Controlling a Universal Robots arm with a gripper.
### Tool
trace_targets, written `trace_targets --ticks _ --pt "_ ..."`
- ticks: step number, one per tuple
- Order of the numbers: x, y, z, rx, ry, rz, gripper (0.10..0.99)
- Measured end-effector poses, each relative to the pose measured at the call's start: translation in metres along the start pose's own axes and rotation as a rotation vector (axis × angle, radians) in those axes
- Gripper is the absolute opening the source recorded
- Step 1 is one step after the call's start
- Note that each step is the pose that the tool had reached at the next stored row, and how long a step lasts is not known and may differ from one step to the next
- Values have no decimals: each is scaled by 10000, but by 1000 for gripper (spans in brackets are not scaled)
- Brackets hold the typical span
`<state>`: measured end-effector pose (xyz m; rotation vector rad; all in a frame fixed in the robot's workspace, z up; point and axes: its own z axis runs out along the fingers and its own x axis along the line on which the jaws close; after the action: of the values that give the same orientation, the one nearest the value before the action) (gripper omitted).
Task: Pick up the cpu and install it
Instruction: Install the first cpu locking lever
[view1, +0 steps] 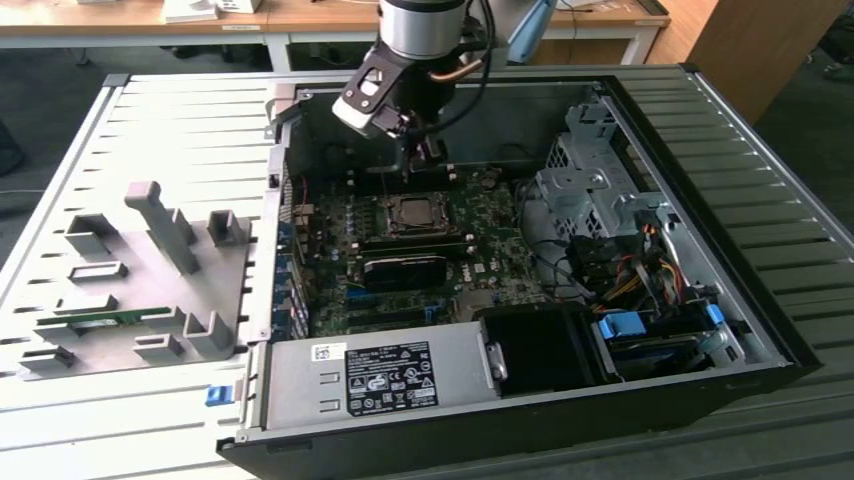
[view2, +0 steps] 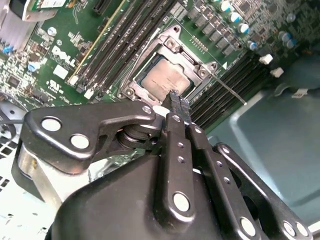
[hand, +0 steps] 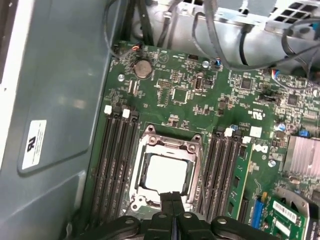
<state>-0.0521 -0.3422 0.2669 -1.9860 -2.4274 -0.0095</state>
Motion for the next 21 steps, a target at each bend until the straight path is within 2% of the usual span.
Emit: trace_targets --ticks 8,16,21 --pt "0 -2 2 8 -18 -548 122" --pt "1 -3 4 20 -26 -1927 122" --pt "1 -3 5 25 -28 -2595 122"
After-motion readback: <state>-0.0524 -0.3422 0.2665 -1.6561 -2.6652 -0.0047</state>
